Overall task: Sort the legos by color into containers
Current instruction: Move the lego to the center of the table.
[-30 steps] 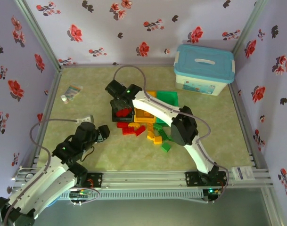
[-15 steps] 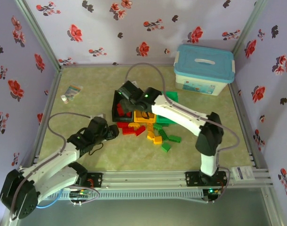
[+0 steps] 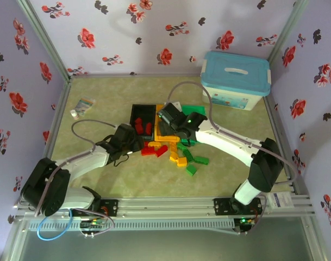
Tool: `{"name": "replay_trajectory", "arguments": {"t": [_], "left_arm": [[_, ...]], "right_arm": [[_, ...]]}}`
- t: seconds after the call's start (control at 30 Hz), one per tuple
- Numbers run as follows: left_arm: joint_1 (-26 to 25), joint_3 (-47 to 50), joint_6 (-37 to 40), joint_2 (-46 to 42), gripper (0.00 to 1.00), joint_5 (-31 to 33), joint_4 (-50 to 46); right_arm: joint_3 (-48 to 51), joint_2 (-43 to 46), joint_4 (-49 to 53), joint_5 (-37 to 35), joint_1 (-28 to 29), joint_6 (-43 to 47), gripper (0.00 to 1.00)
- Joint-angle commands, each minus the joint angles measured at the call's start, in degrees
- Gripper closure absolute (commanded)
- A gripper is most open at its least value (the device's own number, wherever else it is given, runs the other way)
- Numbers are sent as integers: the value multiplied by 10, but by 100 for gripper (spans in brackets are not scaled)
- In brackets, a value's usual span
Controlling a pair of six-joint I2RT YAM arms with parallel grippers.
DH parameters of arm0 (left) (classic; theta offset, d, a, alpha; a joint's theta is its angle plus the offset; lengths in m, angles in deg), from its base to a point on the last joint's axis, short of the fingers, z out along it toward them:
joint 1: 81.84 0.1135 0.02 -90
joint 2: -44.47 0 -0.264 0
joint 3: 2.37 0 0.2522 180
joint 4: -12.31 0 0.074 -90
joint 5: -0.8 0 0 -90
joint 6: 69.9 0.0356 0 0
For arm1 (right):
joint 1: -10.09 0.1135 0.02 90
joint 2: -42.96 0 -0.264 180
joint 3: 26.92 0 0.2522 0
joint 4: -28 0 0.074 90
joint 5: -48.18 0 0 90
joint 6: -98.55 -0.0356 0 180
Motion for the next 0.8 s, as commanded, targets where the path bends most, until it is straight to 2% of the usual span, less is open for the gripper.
{"name": "replay_trajectory", "arguments": {"t": [0.0,0.23,0.4,0.57,0.77], "left_arm": [[10,-24,20,25,41,-10,19],[17,-37,26,68,45,-15,28],[18,-27,18,65,47,-14,25],[13,3,-5,42,49,-10,16],[-4,40,-32,-41,49,54,-60]], "right_arm": [[26,34,-22,-13,-8,-21,16],[63,57,-38,-7,-22,-26,17],[83,69,-48,-3,-28,-31,17],[95,74,-57,3,-31,-37,17],[100,77,-60,11,-32,-40,18]]}}
